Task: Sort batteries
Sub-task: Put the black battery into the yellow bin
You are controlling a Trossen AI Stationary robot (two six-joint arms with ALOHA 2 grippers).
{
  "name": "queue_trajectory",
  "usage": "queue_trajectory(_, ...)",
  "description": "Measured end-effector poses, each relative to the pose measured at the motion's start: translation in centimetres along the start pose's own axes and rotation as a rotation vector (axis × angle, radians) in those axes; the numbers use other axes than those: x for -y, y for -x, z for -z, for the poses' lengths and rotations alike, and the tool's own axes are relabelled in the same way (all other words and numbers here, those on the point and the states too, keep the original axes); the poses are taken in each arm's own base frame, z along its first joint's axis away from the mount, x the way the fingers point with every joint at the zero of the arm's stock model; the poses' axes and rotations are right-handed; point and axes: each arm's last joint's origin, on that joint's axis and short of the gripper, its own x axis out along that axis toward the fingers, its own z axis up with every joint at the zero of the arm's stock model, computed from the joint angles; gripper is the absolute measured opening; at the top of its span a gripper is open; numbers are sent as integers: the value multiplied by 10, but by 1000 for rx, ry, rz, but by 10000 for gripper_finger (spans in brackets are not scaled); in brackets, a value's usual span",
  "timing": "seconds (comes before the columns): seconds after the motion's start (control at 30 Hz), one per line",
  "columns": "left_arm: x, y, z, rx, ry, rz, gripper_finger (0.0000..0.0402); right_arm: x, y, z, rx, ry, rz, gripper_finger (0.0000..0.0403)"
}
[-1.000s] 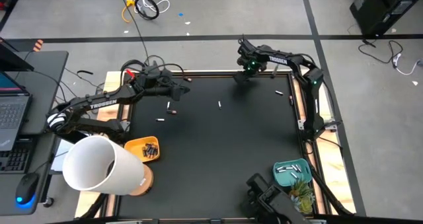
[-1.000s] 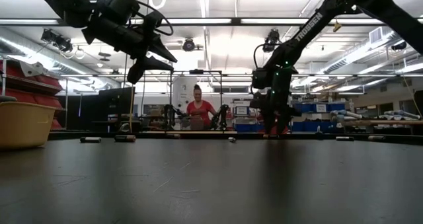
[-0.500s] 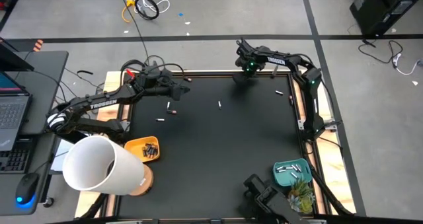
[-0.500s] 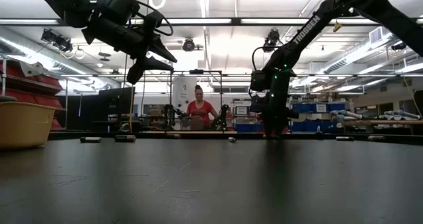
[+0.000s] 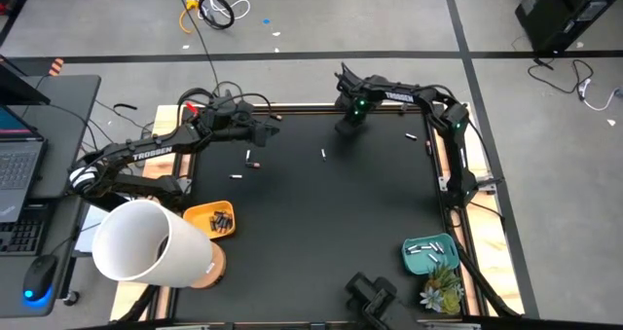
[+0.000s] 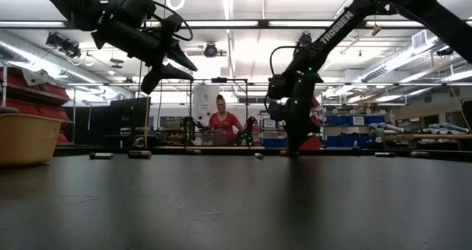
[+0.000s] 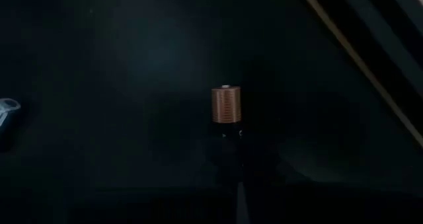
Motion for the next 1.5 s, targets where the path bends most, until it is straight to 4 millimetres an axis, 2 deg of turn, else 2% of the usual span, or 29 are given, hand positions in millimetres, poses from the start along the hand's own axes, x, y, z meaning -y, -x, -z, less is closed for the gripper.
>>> queue_trajectory(0.4,2,0,-2,26,-10,15,124,-12,4,3,-22,28,-28,0)
queue_trajectory(0.77,2,0,-2,25,-7,15,124,-21,46,5,61,45,-84,11)
queue_trajectory(0.87,2,0,-2,25,-7,14,124,-22,50,3,91,65,-93,24)
queue_trajectory(1.23,2,0,-2,23,-1,13,124,-15,32,-5,160,100,-10,157)
queue_trajectory(1.33,2,0,-2,23,2,13,124,-12,20,3,136,97,-21,171)
queue_trajectory(1.5,2,0,-2,24,20,14,124,-9,-1,18,122,111,-26,165)
